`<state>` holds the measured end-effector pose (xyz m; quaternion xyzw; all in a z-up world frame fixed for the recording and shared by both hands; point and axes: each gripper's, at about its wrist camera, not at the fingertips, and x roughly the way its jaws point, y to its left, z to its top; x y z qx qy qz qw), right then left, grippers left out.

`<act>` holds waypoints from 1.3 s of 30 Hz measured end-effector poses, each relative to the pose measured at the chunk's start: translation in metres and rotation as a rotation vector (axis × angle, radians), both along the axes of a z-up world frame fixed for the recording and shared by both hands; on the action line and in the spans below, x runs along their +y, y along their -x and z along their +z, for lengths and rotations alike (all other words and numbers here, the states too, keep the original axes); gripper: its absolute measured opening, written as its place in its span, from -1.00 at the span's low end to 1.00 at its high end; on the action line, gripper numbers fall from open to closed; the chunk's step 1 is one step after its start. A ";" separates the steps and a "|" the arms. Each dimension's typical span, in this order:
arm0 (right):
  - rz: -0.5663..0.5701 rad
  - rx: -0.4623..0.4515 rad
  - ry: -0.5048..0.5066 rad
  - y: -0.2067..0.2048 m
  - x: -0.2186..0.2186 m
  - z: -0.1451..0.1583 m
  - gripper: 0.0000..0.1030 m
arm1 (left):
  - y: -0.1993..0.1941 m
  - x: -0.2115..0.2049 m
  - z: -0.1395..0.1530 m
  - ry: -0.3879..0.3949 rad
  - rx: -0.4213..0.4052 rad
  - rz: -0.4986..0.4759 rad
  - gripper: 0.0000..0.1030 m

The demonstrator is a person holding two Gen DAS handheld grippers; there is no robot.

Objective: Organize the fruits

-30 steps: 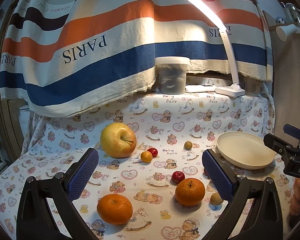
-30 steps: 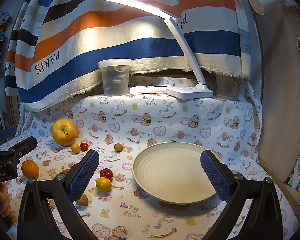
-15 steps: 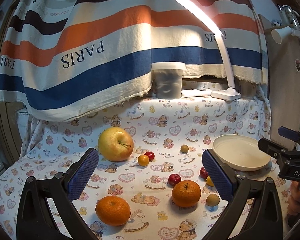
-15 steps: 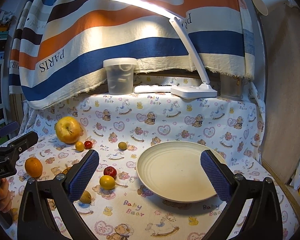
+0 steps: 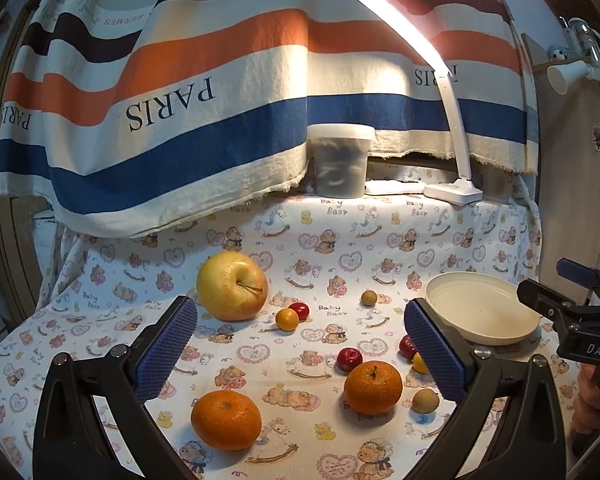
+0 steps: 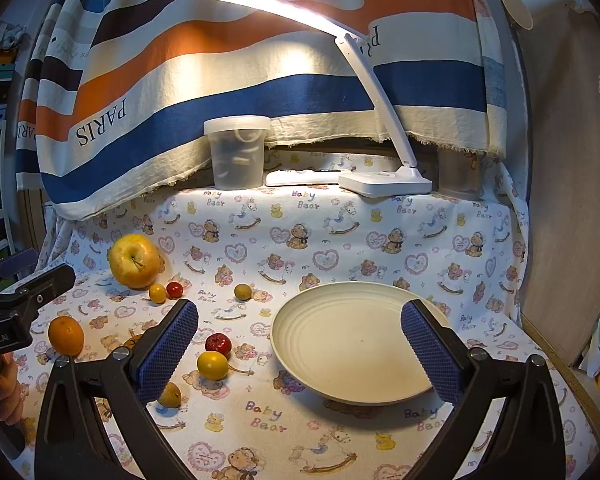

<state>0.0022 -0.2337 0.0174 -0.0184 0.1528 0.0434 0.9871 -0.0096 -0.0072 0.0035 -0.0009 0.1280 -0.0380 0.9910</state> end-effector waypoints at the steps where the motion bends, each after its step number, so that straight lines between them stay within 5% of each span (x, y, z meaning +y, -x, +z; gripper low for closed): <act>1: 0.000 -0.001 -0.001 0.000 0.000 0.000 0.99 | 0.000 0.000 0.000 -0.001 -0.002 -0.002 1.00; 39: 0.002 -0.002 0.001 0.000 0.002 0.000 0.99 | 0.006 -0.001 0.002 -0.015 -0.028 0.025 1.00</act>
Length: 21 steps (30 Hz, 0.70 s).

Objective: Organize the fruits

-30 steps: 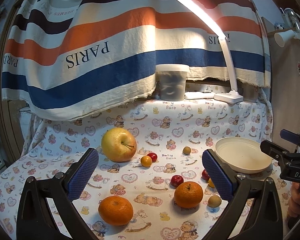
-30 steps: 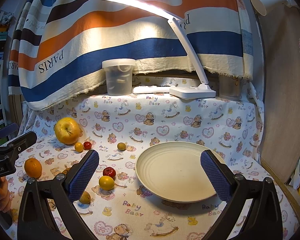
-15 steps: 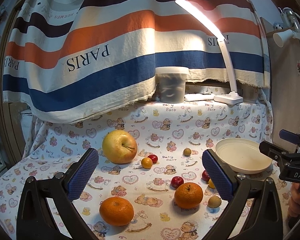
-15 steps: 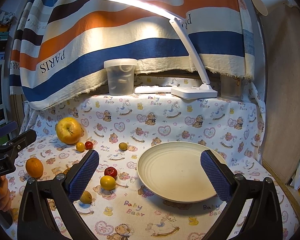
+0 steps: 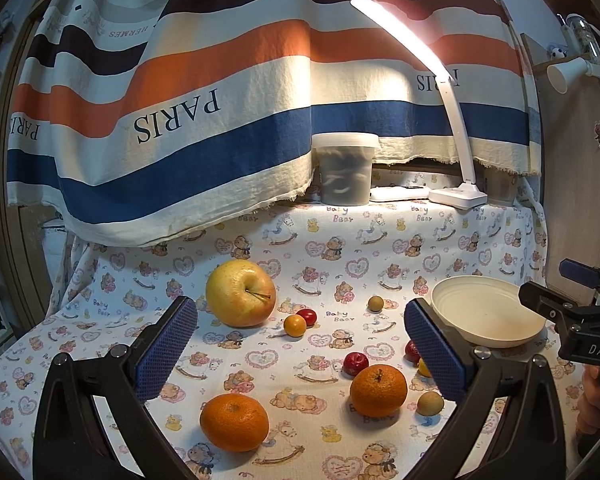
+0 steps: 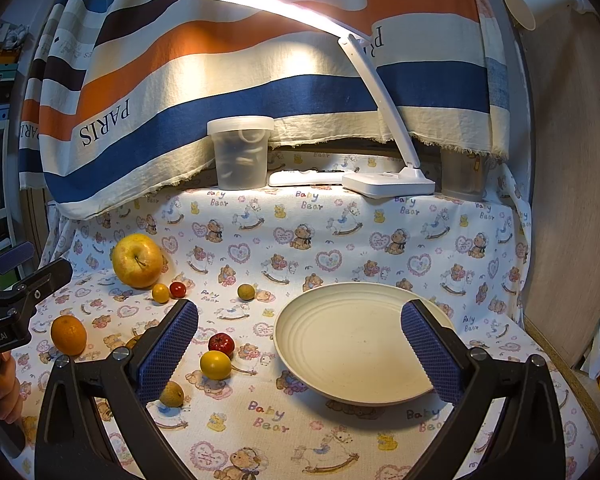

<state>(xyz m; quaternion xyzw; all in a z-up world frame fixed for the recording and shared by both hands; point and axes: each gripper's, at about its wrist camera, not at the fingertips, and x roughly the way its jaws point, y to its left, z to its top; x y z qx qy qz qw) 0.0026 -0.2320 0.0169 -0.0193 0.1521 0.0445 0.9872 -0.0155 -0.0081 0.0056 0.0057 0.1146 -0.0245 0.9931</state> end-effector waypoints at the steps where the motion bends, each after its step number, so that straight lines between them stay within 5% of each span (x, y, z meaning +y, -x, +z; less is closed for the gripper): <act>1: 0.000 0.000 0.000 0.000 0.000 0.000 0.99 | 0.000 0.000 0.000 0.000 0.000 0.000 1.00; 16: 0.001 -0.001 0.002 0.000 0.001 0.000 0.99 | -0.004 0.005 0.000 -0.024 0.025 0.048 1.00; 21: 0.000 -0.001 0.003 0.000 0.001 0.000 0.99 | -0.014 0.006 0.003 -0.026 0.114 0.067 1.00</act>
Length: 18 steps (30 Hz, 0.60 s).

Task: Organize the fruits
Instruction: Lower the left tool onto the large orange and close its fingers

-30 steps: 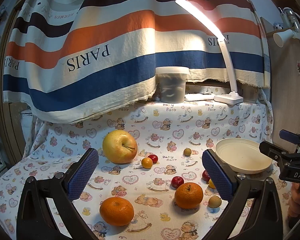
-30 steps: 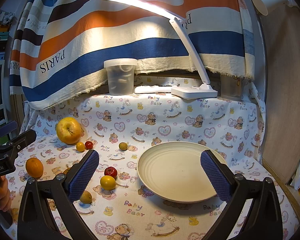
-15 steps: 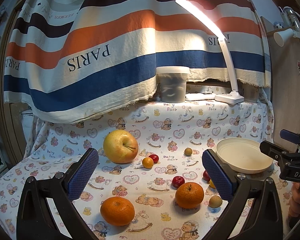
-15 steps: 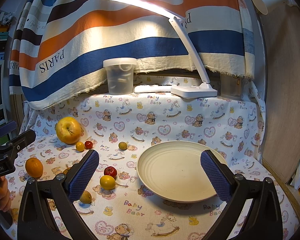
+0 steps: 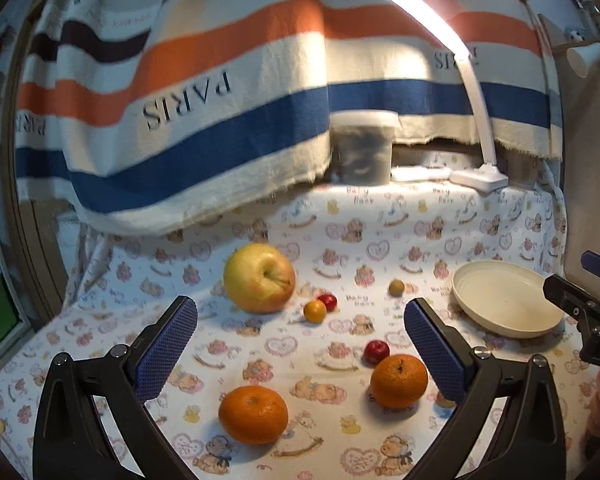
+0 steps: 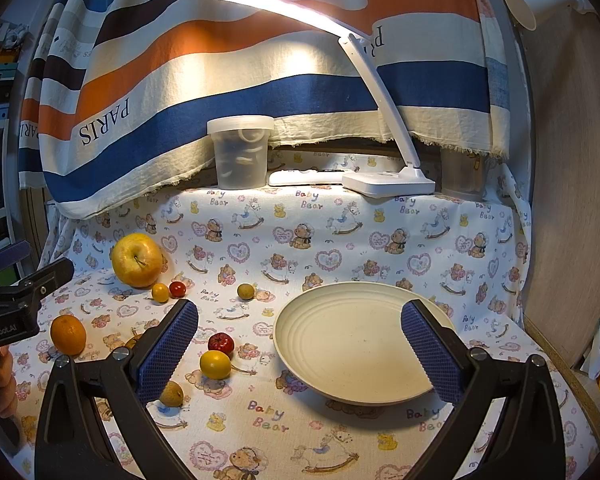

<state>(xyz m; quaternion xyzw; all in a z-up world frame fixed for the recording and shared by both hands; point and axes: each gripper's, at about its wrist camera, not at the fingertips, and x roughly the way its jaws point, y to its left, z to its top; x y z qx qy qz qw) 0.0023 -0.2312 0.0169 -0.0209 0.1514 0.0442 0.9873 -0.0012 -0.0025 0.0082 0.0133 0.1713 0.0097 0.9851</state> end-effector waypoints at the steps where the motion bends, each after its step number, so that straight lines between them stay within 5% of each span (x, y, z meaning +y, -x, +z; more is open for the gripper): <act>1: 0.000 -0.001 0.000 0.000 0.000 0.000 0.99 | -0.003 0.002 0.000 0.008 0.028 0.006 1.00; 7: 0.008 0.008 0.003 -0.001 0.002 0.000 0.99 | -0.025 0.028 -0.003 0.086 0.257 0.066 1.00; 15: 0.003 0.051 0.033 -0.008 0.011 -0.003 0.99 | -0.034 0.056 -0.012 0.257 0.375 0.090 1.00; 18: 0.007 0.074 0.042 -0.011 0.016 -0.001 0.99 | -0.040 0.057 -0.018 0.266 0.426 0.094 0.99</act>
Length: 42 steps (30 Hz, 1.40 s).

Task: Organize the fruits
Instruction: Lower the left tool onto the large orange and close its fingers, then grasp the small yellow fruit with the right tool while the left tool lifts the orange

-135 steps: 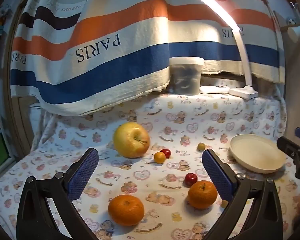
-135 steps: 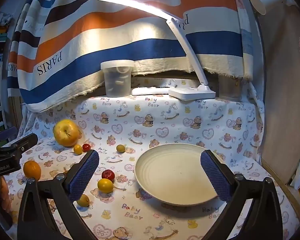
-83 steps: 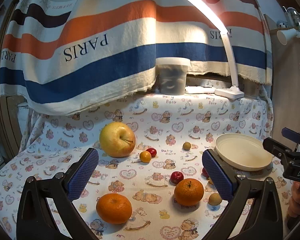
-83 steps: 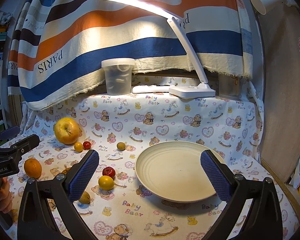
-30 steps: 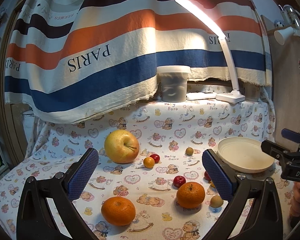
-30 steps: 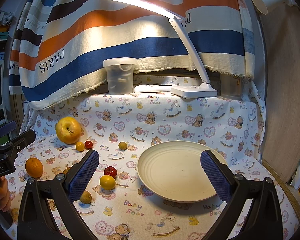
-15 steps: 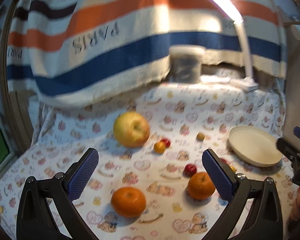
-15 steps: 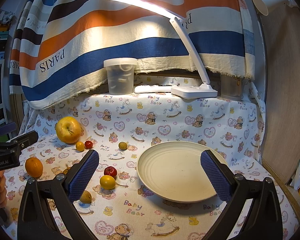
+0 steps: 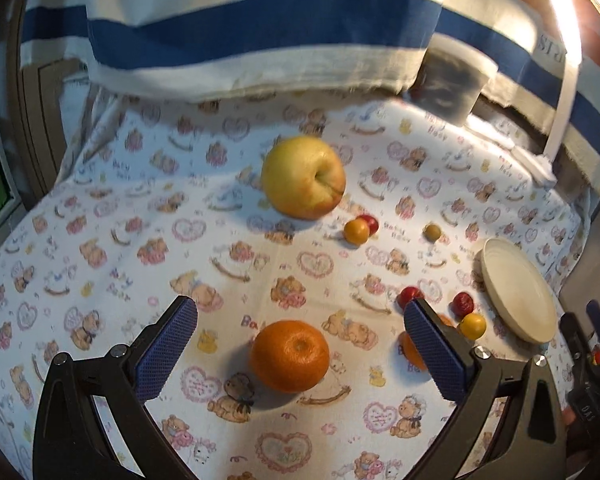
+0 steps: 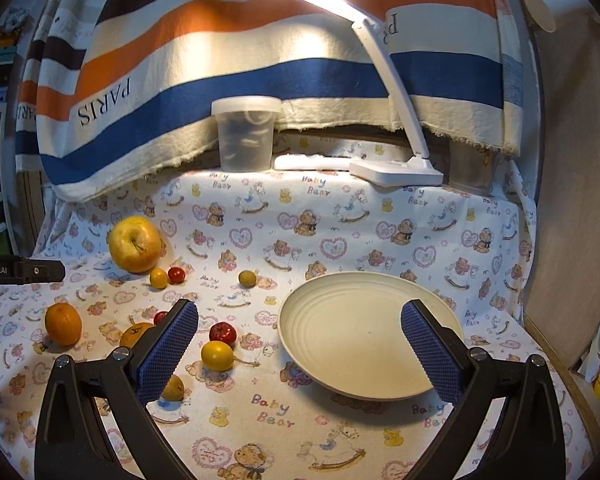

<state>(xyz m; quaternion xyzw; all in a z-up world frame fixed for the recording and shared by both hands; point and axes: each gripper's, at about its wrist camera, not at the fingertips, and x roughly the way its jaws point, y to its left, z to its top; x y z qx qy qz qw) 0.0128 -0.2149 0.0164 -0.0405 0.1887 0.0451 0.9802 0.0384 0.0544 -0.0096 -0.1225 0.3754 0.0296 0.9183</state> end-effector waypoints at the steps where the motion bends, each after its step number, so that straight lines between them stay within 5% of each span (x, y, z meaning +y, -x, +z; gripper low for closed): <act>1: 0.002 0.001 0.004 -0.001 0.003 0.002 0.99 | -0.001 0.000 -0.003 0.005 0.017 -0.003 0.99; 7: -0.016 0.038 0.011 -0.014 0.022 0.022 0.99 | -0.015 -0.003 -0.023 -0.028 0.117 0.016 0.66; 15: -0.014 0.089 -0.083 -0.033 0.031 0.021 0.99 | -0.023 0.005 -0.042 0.095 0.231 -0.022 0.48; 18: -0.004 0.127 -0.087 -0.037 0.028 0.010 0.99 | -0.021 0.007 -0.040 0.116 0.220 -0.012 -0.04; 23: 0.012 0.150 -0.062 -0.039 0.026 0.000 0.99 | -0.021 0.006 -0.039 0.127 0.202 -0.021 -0.06; 26: 0.025 0.158 -0.061 -0.040 0.026 -0.001 0.99 | -0.015 -0.005 -0.031 0.096 0.136 -0.067 -0.07; 32: 0.092 0.221 -0.092 -0.046 0.028 -0.011 0.98 | 0.014 -0.043 0.003 -0.159 -0.197 -0.125 -0.06; 39: 0.130 0.301 -0.141 -0.057 0.029 -0.025 0.98 | 0.023 -0.051 0.014 -0.191 -0.300 -0.188 -0.06; 42: 0.144 0.373 -0.169 -0.066 0.029 -0.032 0.84 | 0.023 -0.049 0.012 -0.158 -0.288 -0.200 -0.06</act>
